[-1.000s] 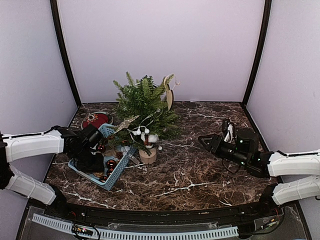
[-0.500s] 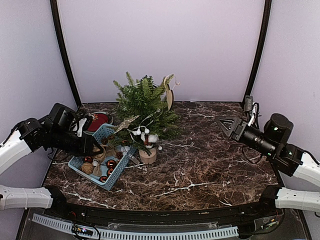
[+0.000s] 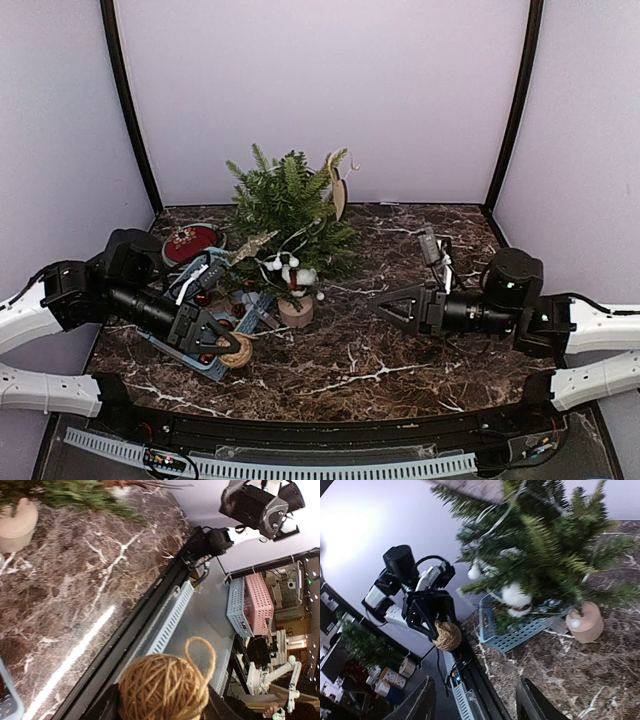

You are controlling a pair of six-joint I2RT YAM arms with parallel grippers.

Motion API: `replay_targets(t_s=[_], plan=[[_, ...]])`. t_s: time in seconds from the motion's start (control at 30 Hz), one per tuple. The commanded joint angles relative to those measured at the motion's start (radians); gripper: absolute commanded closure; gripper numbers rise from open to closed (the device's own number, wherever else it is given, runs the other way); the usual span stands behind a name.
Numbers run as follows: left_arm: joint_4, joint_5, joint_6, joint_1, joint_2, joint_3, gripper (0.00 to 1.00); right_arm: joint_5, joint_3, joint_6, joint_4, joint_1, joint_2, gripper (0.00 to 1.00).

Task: Decorate the small christmas tree
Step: Pass from the left arm to the right

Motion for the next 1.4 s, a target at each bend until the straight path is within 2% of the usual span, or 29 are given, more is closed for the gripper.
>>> replay_targets(t_s=[0.0,0.17,0.33,0.53,0.7,0.93,1.13,1.23,1.37], plan=[[0.241,0.086,-0.124,-0.103,-0.005,-0.018,0.69,0.012,0.004,0.001,0.177,0.121,0.057,0.43],[0.365,0.048,-0.196,-0.207,0.057,0.026,0.69,0.074,0.082,-0.077,0.222,0.246,0.16,0.45],[0.424,0.011,-0.199,-0.306,0.153,0.112,0.69,0.104,0.16,-0.149,0.277,0.308,0.253,0.49],[0.497,-0.001,-0.213,-0.356,0.218,0.159,0.69,0.028,0.177,-0.168,0.353,0.316,0.313,0.53],[0.496,-0.02,-0.217,-0.361,0.231,0.171,0.69,-0.079,0.173,-0.137,0.383,0.317,0.312,0.51],[0.487,-0.034,-0.229,-0.362,0.242,0.177,0.69,-0.039,0.161,-0.165,0.304,0.318,0.244,0.48],[0.433,-0.088,-0.245,-0.362,0.244,0.198,0.7,0.089,0.19,-0.229,0.1,0.32,0.156,0.42],[0.427,-0.093,-0.258,-0.362,0.251,0.201,0.69,0.139,0.223,-0.267,-0.007,0.329,0.143,0.43],[0.383,-0.132,-0.285,-0.362,0.265,0.219,0.69,0.244,0.308,-0.323,-0.149,0.379,0.162,0.49]])
